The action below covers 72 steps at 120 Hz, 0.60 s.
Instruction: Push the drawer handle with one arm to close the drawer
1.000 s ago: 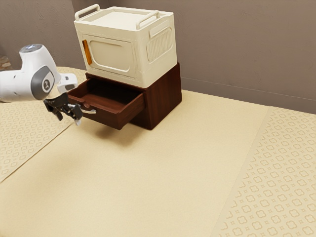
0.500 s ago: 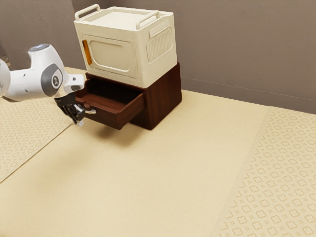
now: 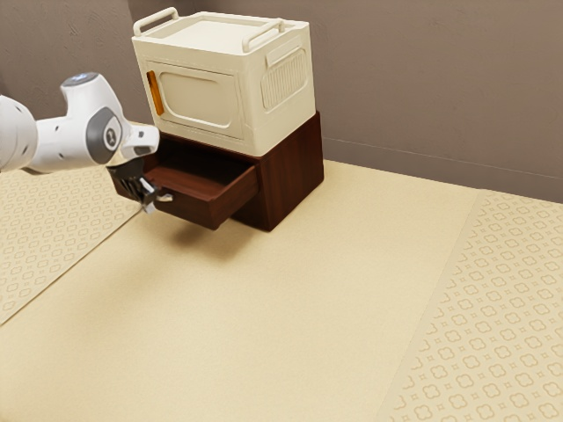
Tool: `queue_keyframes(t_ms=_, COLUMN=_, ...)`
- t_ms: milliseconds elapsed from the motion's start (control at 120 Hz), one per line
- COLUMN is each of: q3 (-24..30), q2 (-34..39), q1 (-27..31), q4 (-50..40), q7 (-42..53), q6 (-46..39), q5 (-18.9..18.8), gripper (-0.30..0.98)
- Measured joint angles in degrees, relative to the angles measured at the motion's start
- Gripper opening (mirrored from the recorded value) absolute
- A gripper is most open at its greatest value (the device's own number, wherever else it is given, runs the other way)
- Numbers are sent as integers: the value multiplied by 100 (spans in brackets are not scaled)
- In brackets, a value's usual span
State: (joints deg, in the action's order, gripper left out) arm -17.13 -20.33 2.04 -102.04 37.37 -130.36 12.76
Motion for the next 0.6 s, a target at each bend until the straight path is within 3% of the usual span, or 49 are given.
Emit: queue_keyframes(t_ms=600, q3=133, q2=-774, q1=18, q4=1281, q7=266, q6=226, q5=210, gripper=-10)
